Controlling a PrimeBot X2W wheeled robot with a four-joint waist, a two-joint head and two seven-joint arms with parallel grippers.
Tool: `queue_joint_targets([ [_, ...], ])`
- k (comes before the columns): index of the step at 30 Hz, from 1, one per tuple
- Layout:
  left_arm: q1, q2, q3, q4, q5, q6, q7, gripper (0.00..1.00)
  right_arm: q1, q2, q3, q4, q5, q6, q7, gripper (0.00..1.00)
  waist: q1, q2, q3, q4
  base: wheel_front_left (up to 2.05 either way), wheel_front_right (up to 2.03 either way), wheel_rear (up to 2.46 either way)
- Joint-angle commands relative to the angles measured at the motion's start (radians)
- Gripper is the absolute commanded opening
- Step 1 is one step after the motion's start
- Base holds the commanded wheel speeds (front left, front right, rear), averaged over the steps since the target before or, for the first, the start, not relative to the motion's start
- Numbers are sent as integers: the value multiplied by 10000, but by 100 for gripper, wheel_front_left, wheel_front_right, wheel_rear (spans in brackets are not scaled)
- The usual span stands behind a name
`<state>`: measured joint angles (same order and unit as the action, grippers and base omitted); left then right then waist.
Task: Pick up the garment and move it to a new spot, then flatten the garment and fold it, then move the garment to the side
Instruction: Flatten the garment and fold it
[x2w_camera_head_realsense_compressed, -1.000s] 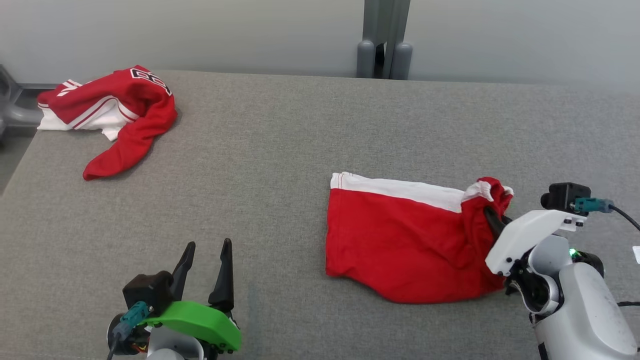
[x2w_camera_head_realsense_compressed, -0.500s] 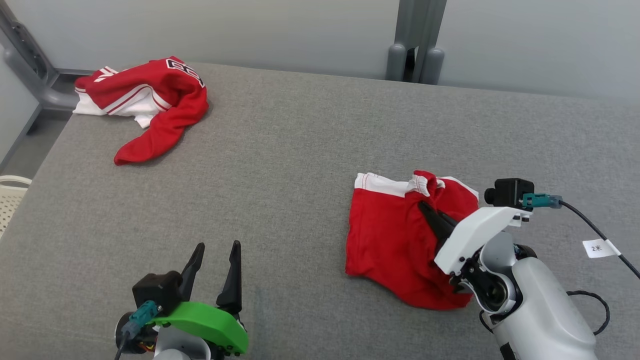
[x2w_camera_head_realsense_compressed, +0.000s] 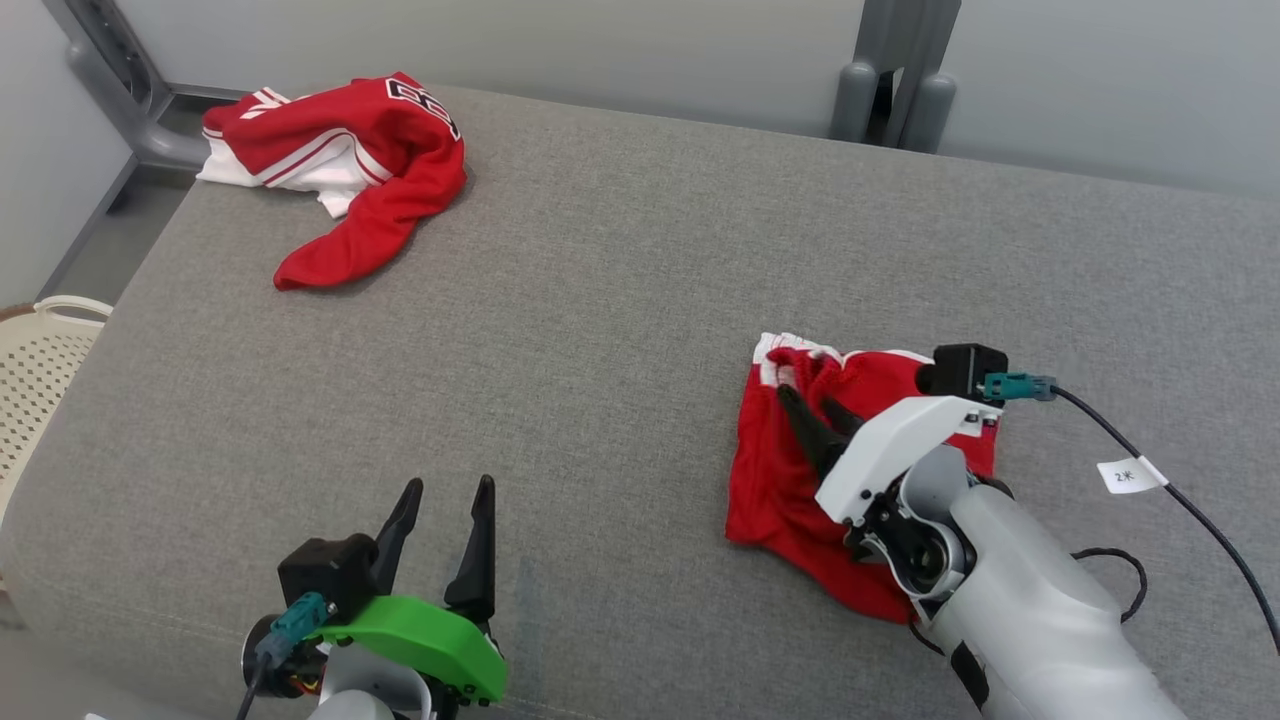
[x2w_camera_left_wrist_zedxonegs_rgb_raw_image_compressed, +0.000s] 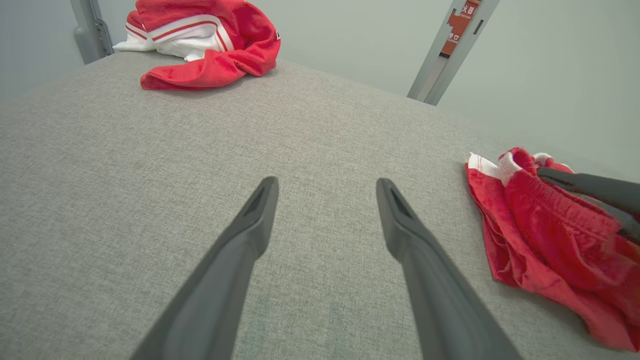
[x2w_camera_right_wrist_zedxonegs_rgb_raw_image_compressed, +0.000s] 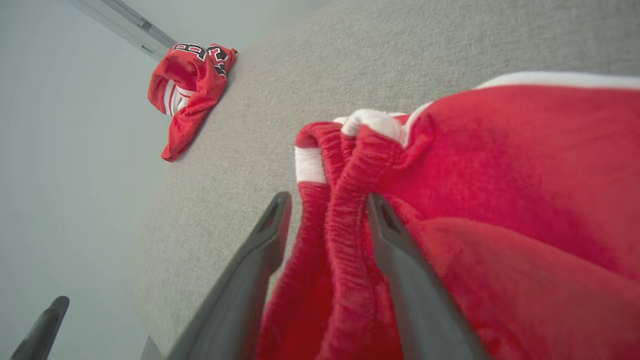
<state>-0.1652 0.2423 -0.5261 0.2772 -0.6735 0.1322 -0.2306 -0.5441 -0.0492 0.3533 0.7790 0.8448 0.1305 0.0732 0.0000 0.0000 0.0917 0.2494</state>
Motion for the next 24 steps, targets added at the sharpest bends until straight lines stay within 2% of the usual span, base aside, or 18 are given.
queue_joint_targets([
  [1, -176, -14, -14, 42, 53, -8, -46, 100, -159, -26, 341, 16, 350, 3, -134, 100, 0, 0, -7, -13, 0, 0, 0],
  [6, -172, -32, -16, 93, 14, -11, -69, 100, -320, -28, 1793, -469, 1595, 3, -483, 100, 0, 0, -95, -207, 0, 0, 0],
  [11, -135, 7, 28, 65, 22, 32, -115, 100, -537, -37, 2472, -627, 1749, 3, -1192, 100, 0, 0, -186, -528, 0, 0, 0],
  [14, -107, -10, 75, 16, 33, 49, -166, 100, -769, -37, 2470, -391, 1151, 3, -1878, 100, 0, 0, -246, -725, 0, 0, 0],
  [17, -136, -35, 106, -65, 113, 73, -197, 100, -1015, -41, 2100, 260, -107, 2, -2730, 100, 0, 0, -335, -933, 0, 0, 0],
  [20, -306, -95, 139, -154, 194, 80, -245, 100, -1097, -118, 1410, 674, -1472, 2, -3209, 100, 0, 0, -454, -1110, 0, 0, 0],
  [24, -428, -178, 230, -235, 255, 129, -273, 100, -582, -346, 45, 584, -3089, 2, -3384, 100, 0, 0, -637, -1374, 0, 0, 0],
])
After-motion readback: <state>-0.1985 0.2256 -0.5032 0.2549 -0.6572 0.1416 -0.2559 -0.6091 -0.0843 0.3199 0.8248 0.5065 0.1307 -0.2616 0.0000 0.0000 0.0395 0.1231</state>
